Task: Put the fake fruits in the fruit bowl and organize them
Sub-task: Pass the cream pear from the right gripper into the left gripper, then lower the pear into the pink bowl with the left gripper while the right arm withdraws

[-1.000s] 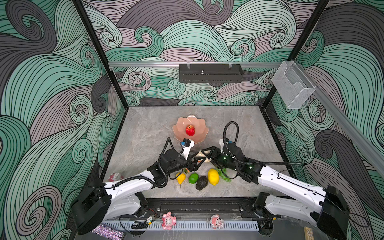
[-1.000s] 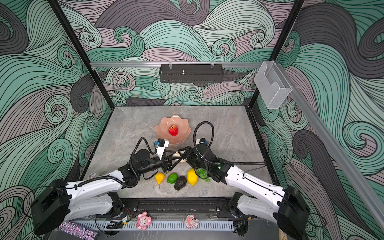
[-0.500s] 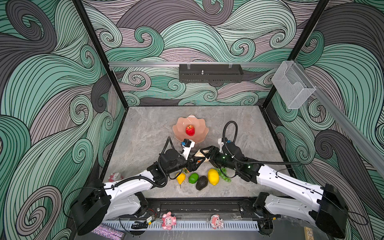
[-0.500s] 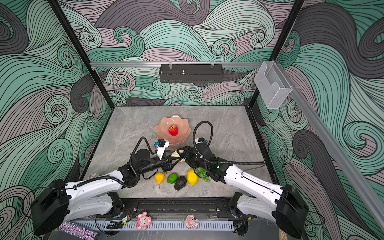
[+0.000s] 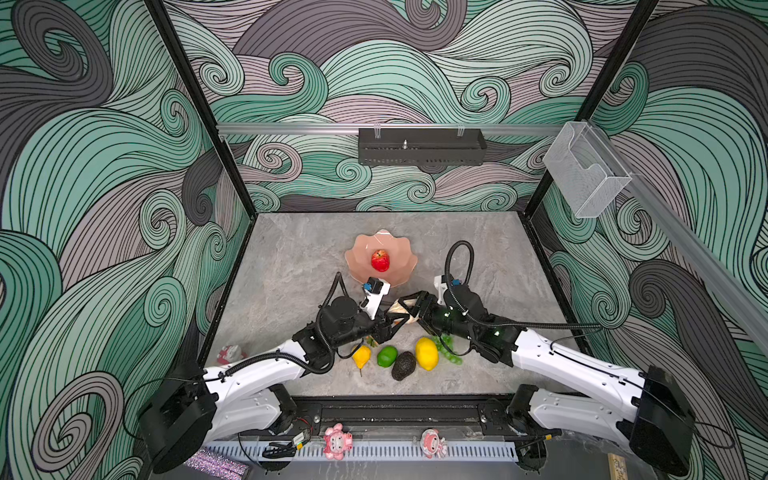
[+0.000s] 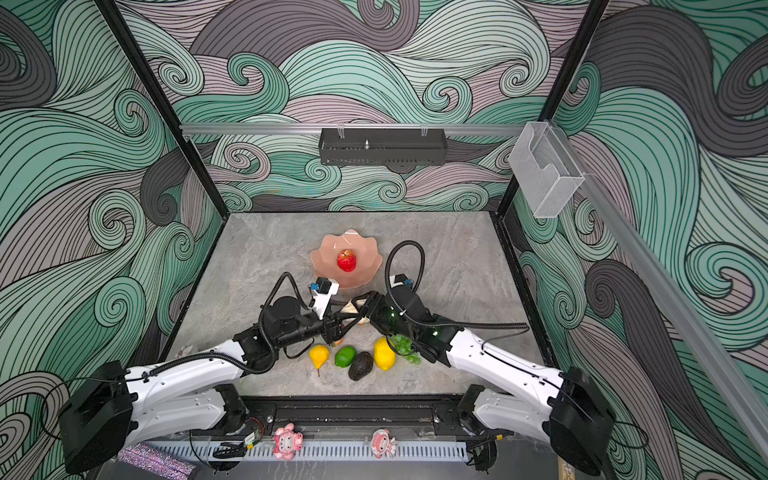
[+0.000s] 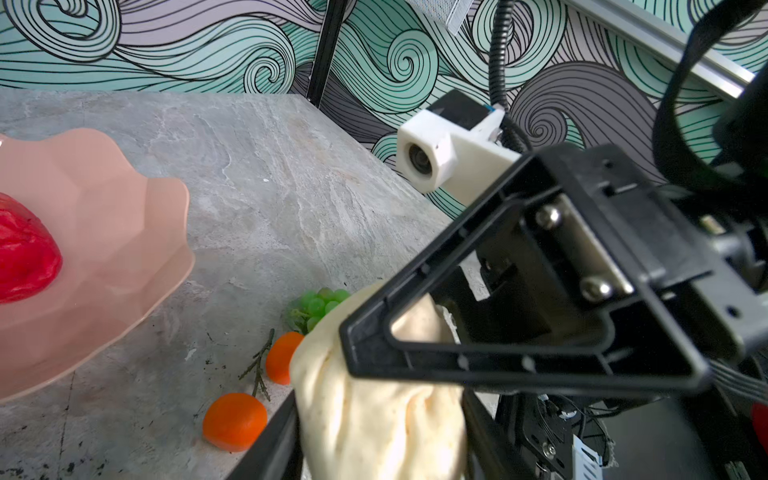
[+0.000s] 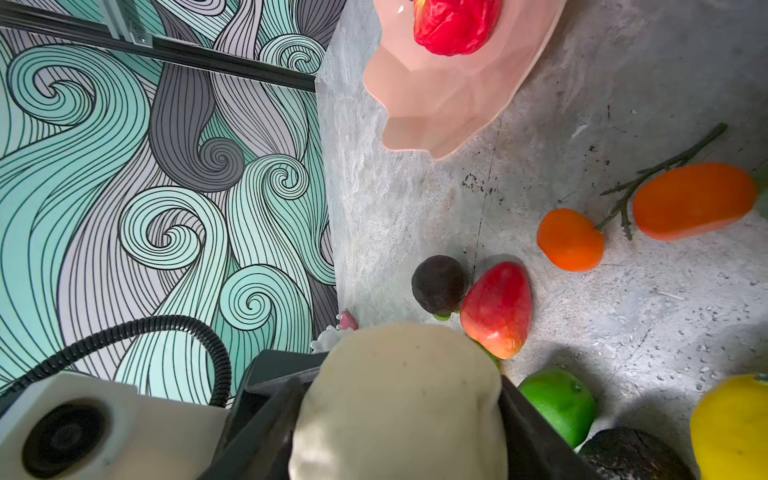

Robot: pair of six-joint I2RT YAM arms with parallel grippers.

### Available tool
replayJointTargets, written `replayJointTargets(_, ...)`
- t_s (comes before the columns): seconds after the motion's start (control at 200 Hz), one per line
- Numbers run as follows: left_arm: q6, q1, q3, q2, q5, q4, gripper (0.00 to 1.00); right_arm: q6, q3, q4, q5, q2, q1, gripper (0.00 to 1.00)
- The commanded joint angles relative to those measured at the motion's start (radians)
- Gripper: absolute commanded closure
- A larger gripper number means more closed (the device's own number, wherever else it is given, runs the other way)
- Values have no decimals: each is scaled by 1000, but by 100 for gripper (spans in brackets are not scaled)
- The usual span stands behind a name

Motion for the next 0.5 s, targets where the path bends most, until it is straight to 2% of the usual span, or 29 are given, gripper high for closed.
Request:
replayJointTargets(0.0,34,-8,62,-14,-12,-66,57,-41,4,-30,26,-18,-3,18)
replayJointTargets(0.15,55,-5,126,-13,-109,-244,57,-128,10,-173,107,-86,-41,5)
replayJointTargets(0.365,67,30,284,22,-307,-533,57,-286,-13,-402,258,-275,-103,2)
replayJointTargets(0.495,57,91,441,108,-365,-717,56,-396,-23,-501,311,-357,-113,2)
